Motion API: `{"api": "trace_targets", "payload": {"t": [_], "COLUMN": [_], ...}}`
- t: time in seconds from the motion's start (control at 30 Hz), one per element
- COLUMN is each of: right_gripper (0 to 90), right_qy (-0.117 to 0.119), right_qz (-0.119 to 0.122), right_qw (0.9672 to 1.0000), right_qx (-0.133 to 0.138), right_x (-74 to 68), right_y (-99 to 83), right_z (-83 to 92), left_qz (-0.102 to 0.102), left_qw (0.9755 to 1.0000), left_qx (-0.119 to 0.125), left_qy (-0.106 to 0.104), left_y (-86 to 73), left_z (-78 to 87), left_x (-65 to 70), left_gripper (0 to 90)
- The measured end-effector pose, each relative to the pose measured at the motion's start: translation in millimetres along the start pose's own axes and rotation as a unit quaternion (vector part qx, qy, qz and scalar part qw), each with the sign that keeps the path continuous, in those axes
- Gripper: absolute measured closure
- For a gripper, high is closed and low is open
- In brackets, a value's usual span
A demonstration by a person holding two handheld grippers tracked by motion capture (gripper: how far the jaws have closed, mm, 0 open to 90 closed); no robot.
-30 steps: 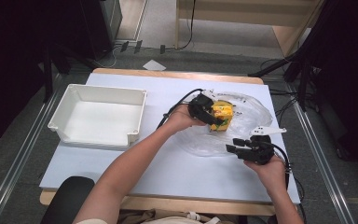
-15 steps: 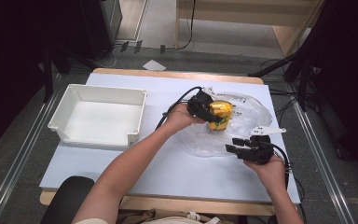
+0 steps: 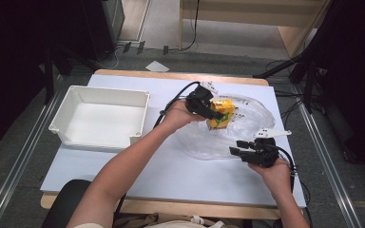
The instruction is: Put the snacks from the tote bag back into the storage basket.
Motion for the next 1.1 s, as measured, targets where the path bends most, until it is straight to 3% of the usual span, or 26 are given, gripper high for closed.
{"api": "trace_targets", "payload": {"t": [0.43, 0.87, 1.1], "right_gripper": [54.1, 53.7, 53.7], "right_qy": [0.004, 0.01, 0.014], "right_qz": [0.003, 0.006, 0.009], "right_qw": [1.0, 0.9999, 0.9999], "right_qx": [-0.001, 0.002, 0.0], "right_x": [-2.0, -5.4, -6.5], "right_y": [0.4, 1.8, 2.3], "right_z": [-1.1, -1.8, -2.8], "left_qz": [0.0, -0.004, 0.0], "left_qw": [0.9999, 0.9999, 0.9995], "left_qx": [0.012, 0.01, 0.029], "left_qy": [0.003, 0.005, 0.007], "left_y": [14.4, 13.5, 17.6], "left_z": [27.7, 53.2, 70.0], "left_x": [9.1, 21.1, 23.2], "left_gripper": [52.7, 52.7, 52.7]}}
Point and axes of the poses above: each handheld gripper's, and its own axes: z roughly backward along the jaws, y roughly out of its top, x roughly to its right, the point moved 6 cm from there along -z, roughly forward along the jaws, and after that the axes turned 12 degrees about x, right-handed, at the moved point
